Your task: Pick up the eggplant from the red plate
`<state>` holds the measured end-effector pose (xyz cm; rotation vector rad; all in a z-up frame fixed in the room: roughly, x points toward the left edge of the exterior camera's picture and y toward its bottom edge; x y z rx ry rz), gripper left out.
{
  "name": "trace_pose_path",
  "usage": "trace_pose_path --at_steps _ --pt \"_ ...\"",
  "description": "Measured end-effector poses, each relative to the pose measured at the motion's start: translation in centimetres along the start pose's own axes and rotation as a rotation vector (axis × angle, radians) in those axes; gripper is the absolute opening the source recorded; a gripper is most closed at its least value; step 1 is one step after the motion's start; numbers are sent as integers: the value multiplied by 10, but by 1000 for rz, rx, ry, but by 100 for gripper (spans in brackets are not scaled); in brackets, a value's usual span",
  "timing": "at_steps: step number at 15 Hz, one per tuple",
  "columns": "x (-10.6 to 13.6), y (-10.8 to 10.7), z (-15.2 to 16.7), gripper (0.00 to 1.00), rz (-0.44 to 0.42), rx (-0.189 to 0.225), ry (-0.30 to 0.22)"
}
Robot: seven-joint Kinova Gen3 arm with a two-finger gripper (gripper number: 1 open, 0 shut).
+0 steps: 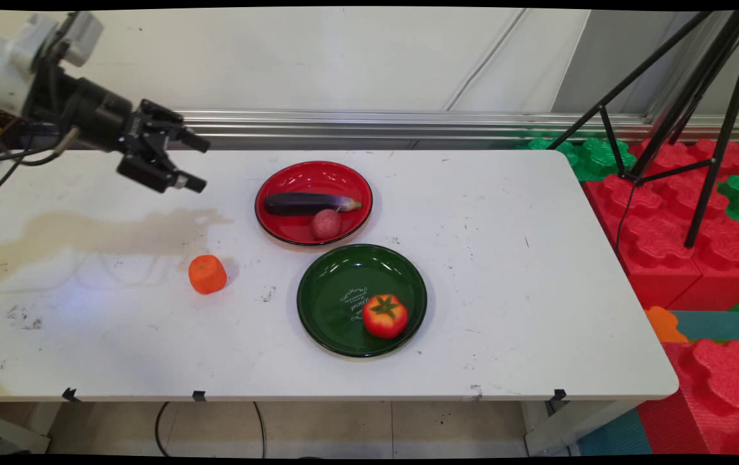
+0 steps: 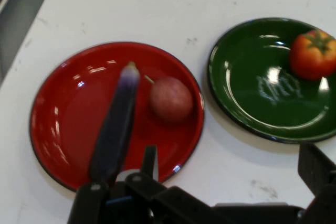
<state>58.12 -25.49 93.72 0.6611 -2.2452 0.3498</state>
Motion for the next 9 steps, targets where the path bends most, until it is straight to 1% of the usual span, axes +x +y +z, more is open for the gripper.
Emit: trace_pose_path --at_steps 4,9 --pt "13 -19 24 100 19 23 -1" --pt "23 -47 66 100 41 45 -34"
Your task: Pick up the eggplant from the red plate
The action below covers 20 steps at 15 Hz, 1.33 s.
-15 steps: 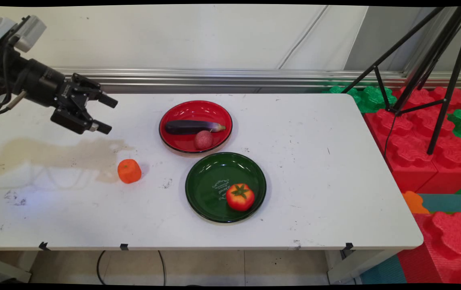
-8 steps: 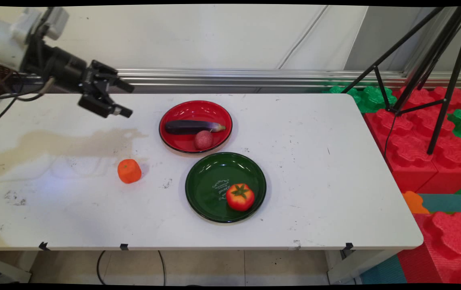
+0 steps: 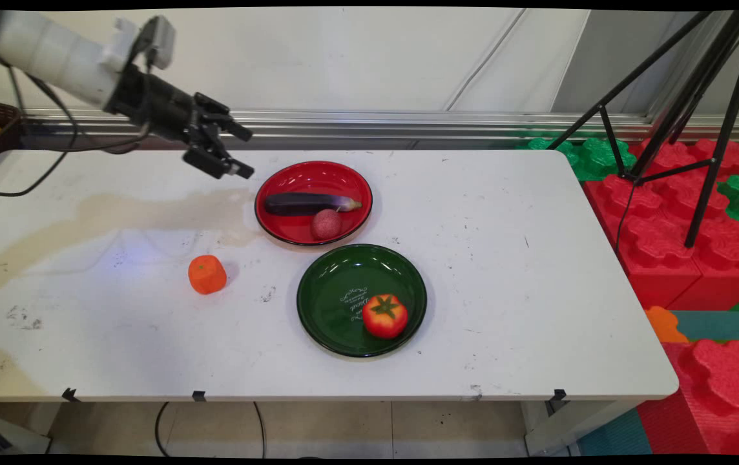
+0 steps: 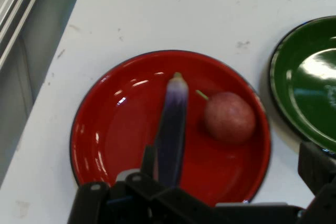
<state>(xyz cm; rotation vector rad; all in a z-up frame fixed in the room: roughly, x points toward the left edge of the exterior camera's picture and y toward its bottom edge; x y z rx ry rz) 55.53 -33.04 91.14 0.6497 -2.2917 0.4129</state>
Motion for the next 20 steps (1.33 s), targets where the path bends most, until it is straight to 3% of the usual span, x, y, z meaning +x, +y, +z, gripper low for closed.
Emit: trace_pose_path --at_steps 12,20 --pt "4 -43 107 100 89 -25 -151" --pt "-4 -53 144 100 117 -53 -218"
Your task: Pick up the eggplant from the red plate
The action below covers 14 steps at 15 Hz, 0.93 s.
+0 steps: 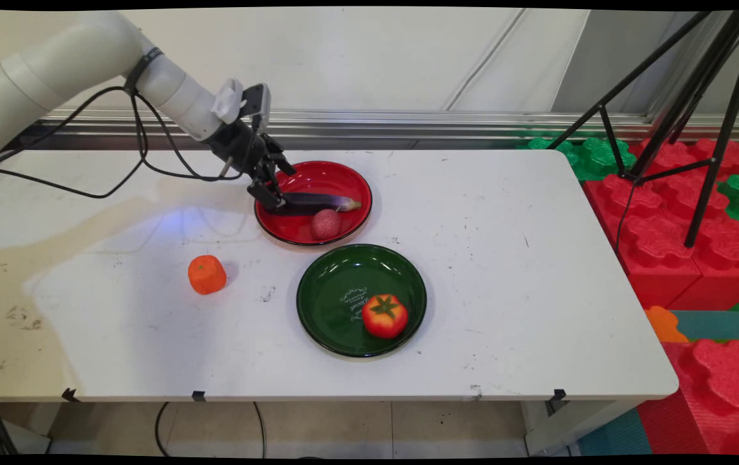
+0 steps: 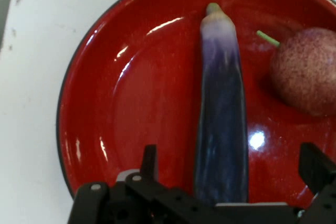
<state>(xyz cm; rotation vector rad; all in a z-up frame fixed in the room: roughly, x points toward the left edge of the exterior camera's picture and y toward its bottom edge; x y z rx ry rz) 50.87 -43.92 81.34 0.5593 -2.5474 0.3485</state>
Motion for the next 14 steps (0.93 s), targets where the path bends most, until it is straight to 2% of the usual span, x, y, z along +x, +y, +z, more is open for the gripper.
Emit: trace_pose_path --at_steps 11,12,14 --pt "1 -4 27 100 26 -23 -38" --pt "2 -3 28 0 28 -24 -38" --pt "2 -3 30 0 29 -25 -38"
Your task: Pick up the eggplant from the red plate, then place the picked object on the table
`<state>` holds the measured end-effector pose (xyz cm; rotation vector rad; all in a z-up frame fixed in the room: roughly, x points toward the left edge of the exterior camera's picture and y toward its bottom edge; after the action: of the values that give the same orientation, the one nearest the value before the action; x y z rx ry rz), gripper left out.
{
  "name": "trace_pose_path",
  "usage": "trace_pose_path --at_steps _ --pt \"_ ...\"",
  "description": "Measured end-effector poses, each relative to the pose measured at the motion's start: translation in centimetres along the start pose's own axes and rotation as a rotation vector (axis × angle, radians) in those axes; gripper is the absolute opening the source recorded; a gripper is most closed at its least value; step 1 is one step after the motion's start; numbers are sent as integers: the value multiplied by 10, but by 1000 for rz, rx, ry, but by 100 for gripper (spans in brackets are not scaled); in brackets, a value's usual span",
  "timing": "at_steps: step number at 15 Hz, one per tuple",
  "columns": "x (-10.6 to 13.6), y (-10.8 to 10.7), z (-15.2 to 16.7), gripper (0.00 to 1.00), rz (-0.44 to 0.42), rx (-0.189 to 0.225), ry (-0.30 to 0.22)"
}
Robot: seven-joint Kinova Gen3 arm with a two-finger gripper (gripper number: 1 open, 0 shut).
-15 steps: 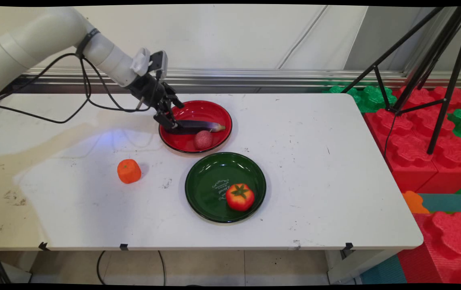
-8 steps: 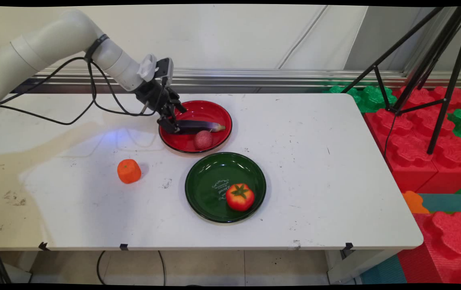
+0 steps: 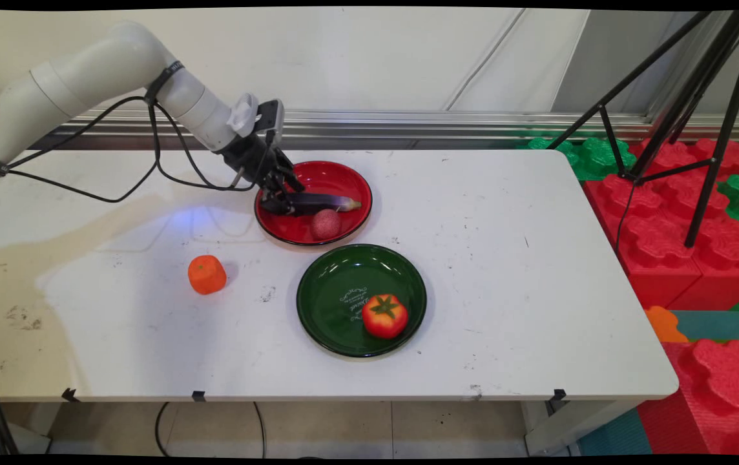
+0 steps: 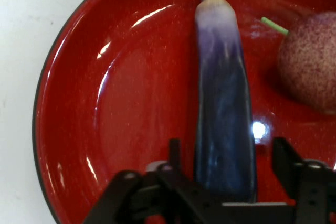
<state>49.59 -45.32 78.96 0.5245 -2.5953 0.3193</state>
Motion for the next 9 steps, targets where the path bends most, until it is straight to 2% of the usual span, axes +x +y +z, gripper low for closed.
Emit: trace_pose_path --at_steps 9 --pt "1 -1 3 0 2 5 0"
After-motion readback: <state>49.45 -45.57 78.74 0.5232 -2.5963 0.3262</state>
